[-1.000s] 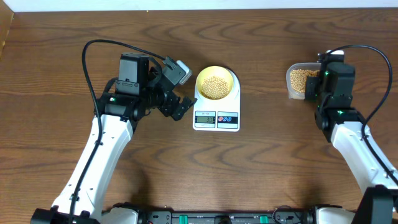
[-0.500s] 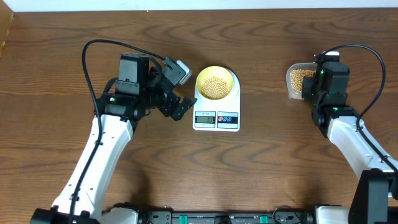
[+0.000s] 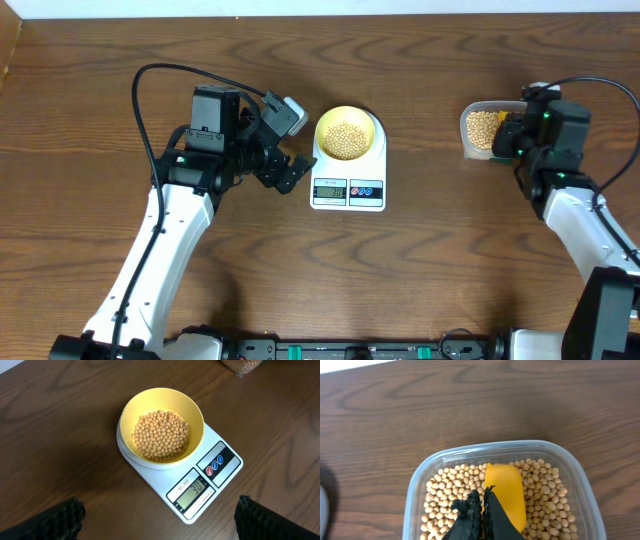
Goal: Scoop item into bowl and weigh 50g on scale
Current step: 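Dip the scoop into the soybeans in the tub with the right gripper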
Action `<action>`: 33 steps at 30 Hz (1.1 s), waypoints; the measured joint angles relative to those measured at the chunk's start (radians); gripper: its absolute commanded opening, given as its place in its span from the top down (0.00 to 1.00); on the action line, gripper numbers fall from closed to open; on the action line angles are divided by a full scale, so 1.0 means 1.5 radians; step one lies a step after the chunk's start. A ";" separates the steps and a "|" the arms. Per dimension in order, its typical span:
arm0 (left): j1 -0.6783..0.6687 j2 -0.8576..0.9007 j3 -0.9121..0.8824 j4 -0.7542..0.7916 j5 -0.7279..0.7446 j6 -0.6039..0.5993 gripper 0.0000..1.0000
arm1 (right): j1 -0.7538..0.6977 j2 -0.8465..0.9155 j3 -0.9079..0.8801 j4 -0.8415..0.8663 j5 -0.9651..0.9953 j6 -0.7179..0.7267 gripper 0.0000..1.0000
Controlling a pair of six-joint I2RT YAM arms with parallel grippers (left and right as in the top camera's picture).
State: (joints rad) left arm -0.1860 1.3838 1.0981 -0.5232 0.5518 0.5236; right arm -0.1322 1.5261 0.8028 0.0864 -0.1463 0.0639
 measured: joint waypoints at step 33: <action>0.000 0.000 0.000 0.000 0.000 0.000 0.03 | -0.069 0.001 0.000 -0.017 -0.198 0.082 0.99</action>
State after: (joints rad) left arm -0.1860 1.3838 1.0981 -0.5232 0.5518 0.5240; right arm -0.2359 1.5276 0.8028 0.0616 -0.4427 0.1867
